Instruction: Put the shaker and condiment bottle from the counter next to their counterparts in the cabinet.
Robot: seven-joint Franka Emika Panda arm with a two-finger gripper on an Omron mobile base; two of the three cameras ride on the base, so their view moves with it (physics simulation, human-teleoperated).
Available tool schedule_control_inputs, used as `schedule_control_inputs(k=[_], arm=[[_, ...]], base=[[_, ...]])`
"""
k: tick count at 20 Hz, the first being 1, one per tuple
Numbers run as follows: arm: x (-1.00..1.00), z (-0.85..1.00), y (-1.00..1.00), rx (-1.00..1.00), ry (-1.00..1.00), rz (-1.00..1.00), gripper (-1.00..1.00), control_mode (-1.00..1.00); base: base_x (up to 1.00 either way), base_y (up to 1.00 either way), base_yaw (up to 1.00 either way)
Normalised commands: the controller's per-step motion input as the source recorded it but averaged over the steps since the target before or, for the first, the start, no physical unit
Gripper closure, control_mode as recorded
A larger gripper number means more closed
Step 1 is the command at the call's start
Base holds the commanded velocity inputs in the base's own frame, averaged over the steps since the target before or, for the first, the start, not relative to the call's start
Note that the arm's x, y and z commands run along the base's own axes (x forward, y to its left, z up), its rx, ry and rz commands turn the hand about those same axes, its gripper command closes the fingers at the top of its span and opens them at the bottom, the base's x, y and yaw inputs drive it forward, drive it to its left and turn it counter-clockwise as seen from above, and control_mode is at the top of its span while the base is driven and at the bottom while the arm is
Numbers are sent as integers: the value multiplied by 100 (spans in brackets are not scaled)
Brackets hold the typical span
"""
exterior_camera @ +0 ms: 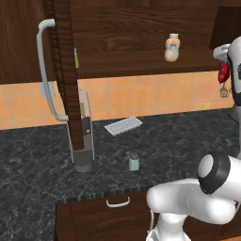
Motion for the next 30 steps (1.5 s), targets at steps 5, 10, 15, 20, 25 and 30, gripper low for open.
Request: schedule_control_inputs(k=[5, 10, 15, 20, 25, 30], arm=[[21, 0, 8, 2, -1, 0, 100, -100], [27, 18, 9, 7, -3, 1, 100, -100], [24, 20, 6, 6, -1, 0, 100, -100], [24, 15, 9, 4, 0, 0, 100, -100], [29, 18, 11, 5, 0, 0, 100, -100], [31, 6, 13, 5, -3, 0, 100, -100]], base=[[0, 0, 0], [0, 0, 0], [0, 0, 0], [0, 0, 0], [0, 0, 0], [0, 0, 0]])
